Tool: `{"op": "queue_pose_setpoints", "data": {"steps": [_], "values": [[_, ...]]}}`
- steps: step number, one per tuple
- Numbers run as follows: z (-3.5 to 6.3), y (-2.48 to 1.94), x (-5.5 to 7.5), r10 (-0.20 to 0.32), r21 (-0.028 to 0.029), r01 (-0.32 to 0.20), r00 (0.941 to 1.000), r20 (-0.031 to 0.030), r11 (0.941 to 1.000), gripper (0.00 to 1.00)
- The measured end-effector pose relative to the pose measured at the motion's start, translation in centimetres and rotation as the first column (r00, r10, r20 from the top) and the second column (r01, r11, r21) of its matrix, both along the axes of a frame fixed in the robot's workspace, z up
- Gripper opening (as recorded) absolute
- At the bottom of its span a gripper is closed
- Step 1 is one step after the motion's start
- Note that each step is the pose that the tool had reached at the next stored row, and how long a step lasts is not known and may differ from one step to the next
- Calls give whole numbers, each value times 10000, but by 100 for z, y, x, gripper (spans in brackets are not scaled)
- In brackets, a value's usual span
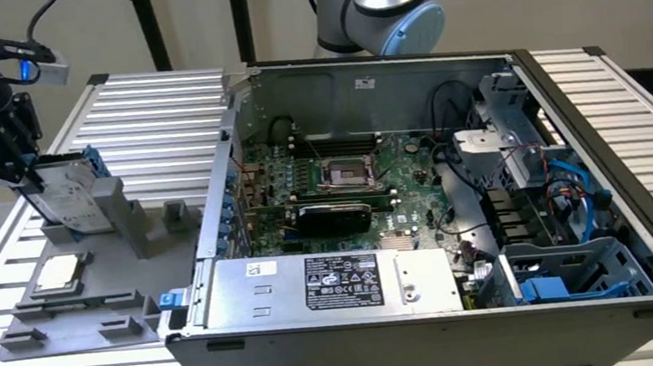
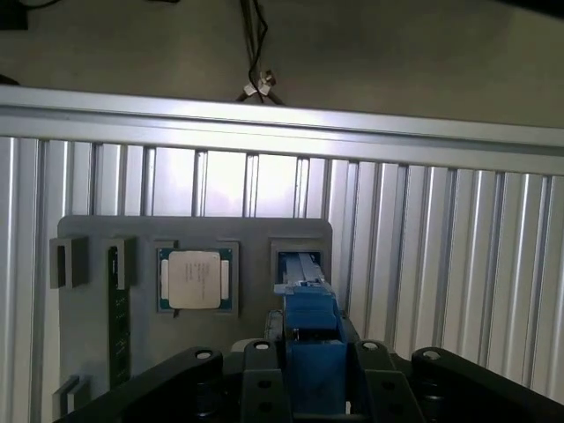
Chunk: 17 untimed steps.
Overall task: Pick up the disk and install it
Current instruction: 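Pick up the disk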
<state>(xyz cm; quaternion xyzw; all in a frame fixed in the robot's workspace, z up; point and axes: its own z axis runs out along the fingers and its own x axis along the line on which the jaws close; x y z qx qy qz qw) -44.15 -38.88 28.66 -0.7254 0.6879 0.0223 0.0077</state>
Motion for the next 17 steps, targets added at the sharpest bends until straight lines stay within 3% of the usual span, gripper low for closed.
{"op": "queue_pose_setpoints", "data": {"steps": [17], "values": [[18, 0, 0, -1, 1, 1, 10000, 4, 10000, 33]]}}
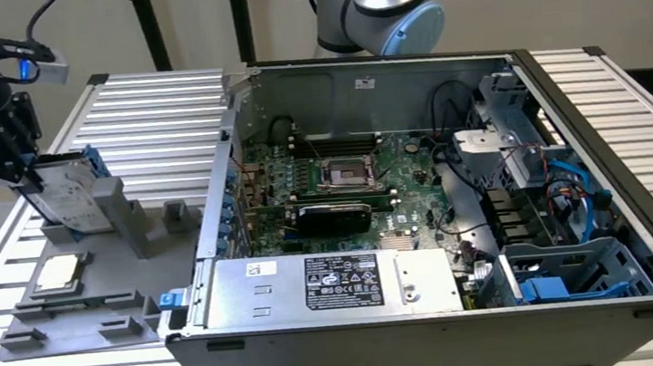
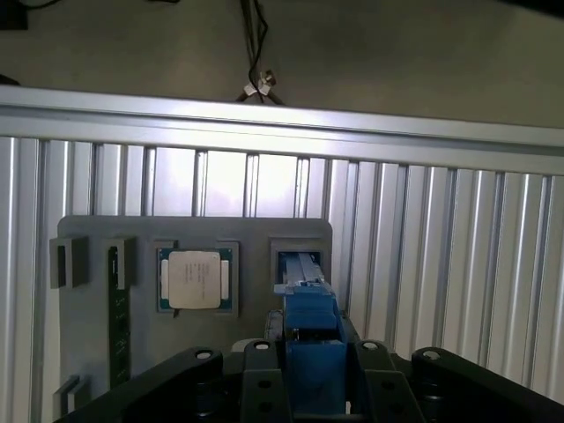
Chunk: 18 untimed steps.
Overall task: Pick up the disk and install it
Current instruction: 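Pick up the disk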
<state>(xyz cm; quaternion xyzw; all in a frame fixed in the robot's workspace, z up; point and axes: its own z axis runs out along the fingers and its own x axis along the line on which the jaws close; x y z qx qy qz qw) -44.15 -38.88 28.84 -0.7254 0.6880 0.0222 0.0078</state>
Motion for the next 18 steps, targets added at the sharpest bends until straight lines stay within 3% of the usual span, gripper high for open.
{"op": "queue_pose_setpoints", "data": {"steps": [4, 18], "values": [[109, 0, 0, 0, 0, 0, 10000, -3, 10000, 33], [743, 0, 56, 0, -1, 0, 10000, -4, 10000, 33]]}}
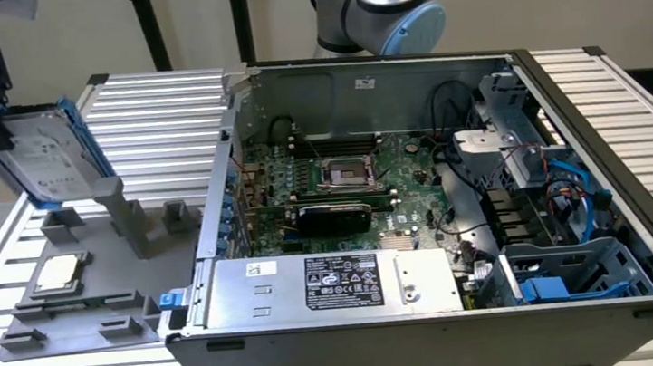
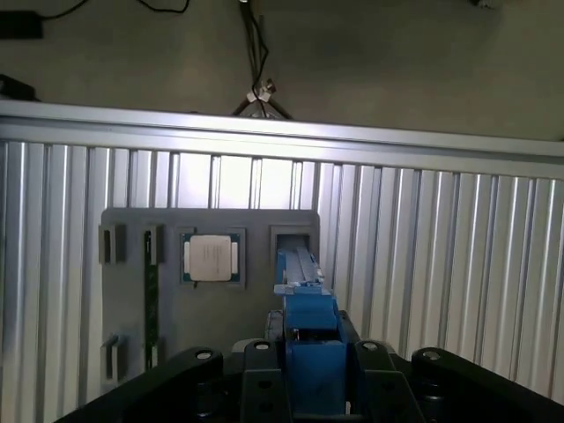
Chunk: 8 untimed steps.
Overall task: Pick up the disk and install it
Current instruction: 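Pick up the disk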
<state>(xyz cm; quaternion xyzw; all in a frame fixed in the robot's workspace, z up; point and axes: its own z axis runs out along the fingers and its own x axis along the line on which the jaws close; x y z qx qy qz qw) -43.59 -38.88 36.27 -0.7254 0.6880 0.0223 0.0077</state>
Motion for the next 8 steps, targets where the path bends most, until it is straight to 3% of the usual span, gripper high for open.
{"op": "queue_pose_setpoints", "data": {"steps": [8], "values": [[367, 0, 113, 1, 1, -1, 10000, 0, 10000, 33]]}}
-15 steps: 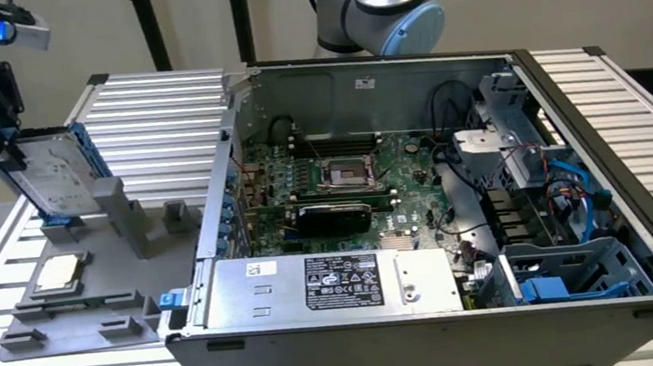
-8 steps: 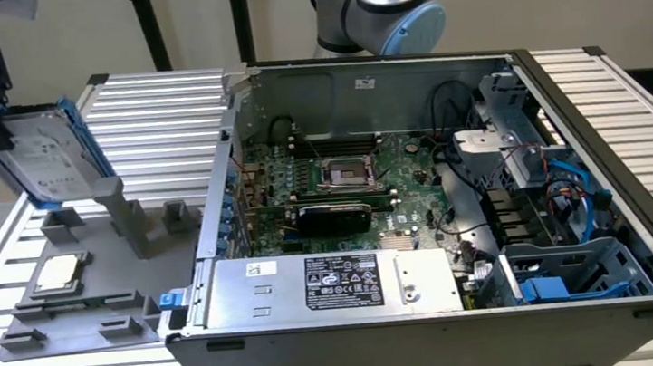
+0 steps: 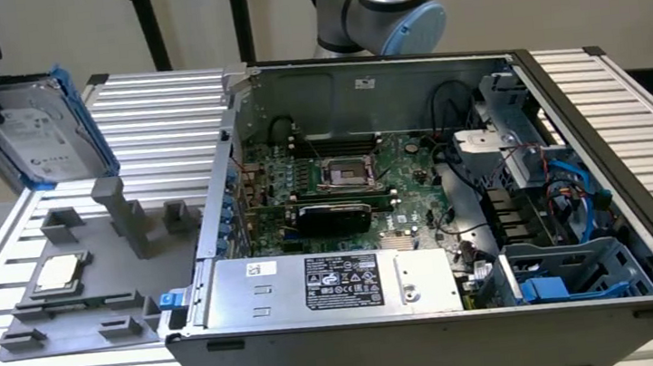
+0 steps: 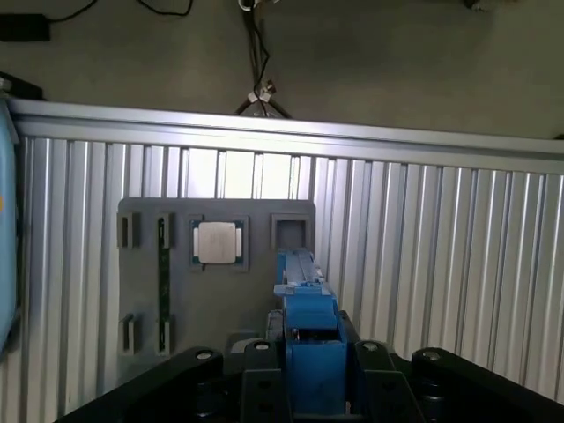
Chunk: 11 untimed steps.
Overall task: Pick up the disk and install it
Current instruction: 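Pick up the disk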
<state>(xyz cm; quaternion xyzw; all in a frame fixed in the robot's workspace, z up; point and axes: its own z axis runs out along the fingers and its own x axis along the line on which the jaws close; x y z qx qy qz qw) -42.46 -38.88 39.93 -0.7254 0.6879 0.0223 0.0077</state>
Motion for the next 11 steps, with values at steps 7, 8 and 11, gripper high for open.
{"op": "queue_pose_setpoints", "data": {"steps": [7, 8, 11], "values": [[267, 0, 280, 0, 88, 0, 10000, -1, 10000, 33], [297, 0, 325, 1, 115, -1, 10000, 1, 9999, 33], [391, -4, 458, -1, 188, 1, 10000, -2, 9998, 33]]}}
